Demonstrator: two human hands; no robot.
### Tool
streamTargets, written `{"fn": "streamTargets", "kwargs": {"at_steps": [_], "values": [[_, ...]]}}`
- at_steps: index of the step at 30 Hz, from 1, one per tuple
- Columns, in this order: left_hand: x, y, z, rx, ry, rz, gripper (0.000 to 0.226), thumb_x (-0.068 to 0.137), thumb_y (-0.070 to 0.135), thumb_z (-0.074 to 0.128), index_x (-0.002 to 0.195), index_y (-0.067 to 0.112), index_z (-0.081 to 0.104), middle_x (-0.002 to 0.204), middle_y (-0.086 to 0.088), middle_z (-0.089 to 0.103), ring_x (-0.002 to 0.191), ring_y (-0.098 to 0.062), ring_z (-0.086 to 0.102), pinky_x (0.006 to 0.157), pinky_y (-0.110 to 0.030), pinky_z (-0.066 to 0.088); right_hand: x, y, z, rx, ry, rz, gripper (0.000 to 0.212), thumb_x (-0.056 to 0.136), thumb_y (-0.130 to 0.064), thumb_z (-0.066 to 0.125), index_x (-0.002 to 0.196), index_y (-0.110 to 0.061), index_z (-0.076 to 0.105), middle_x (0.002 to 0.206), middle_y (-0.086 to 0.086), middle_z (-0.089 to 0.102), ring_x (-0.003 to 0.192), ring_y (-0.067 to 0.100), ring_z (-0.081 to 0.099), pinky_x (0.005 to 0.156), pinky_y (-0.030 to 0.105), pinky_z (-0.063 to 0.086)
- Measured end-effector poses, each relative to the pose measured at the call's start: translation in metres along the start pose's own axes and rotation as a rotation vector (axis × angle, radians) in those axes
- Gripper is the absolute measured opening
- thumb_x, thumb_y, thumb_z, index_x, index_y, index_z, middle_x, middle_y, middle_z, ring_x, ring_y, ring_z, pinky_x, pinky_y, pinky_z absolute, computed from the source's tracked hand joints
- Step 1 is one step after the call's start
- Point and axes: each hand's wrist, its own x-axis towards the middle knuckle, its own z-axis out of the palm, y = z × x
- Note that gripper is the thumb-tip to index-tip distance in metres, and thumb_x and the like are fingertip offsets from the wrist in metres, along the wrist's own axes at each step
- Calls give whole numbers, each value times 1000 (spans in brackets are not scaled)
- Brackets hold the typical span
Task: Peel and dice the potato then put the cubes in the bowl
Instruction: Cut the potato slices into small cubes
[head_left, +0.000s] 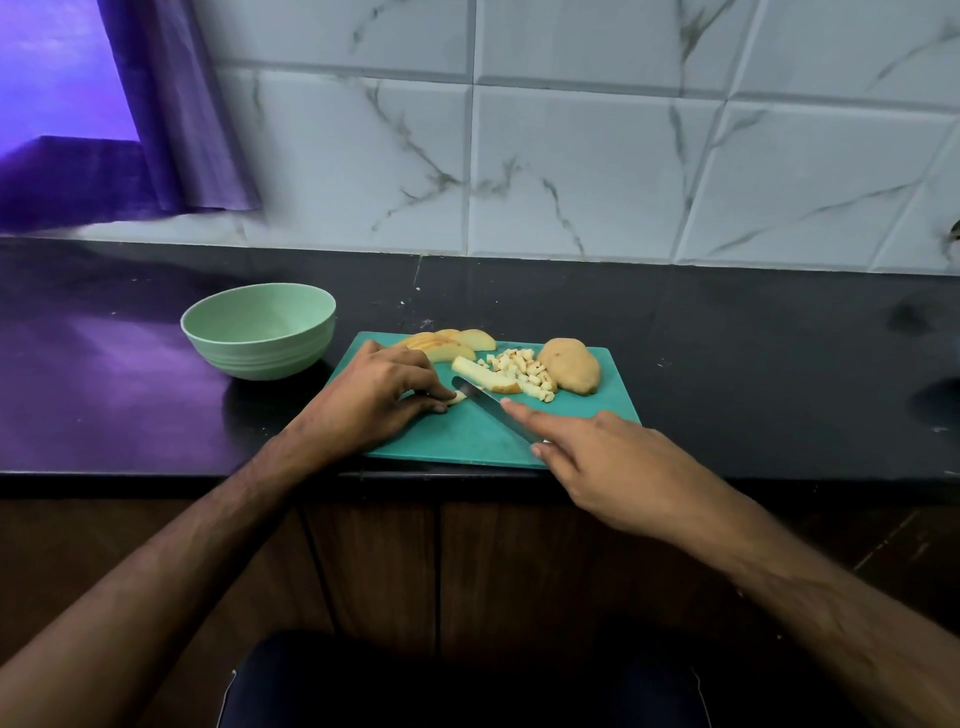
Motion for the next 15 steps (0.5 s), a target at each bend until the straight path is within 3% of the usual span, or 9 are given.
{"fn": "streamTargets", "kwargs": {"at_steps": [4, 9, 15], "values": [[0, 1, 0, -1, 12, 6, 12, 86, 29, 80, 97, 29, 81, 94, 16, 72, 94, -3, 61, 77, -32, 32, 0, -3, 5, -32, 3, 4, 53, 110, -43, 28, 156, -56, 6, 78, -8, 45, 66, 8, 44, 54, 27, 31], [-2, 1, -1, -9, 14, 1, 10, 84, 27, 82, 94, 29, 80, 92, 16, 71, 92, -2, 61, 77, -34, 35, 1, -6, 4, -190, 71, -18, 54, 110, -43, 24, 157, -53, 0, 75, -8, 45, 65, 9, 44, 56, 28, 38], [-1, 1, -1, -5, 23, 5, 9, 84, 25, 83, 92, 27, 79, 90, 16, 71, 90, -2, 61, 77, -33, 34, -2, -1, -5, 18, 58, -3, 52, 110, -41, 31, 157, -54, 12, 71, -8, 49, 60, 7, 45, 51, 24, 29]]}}
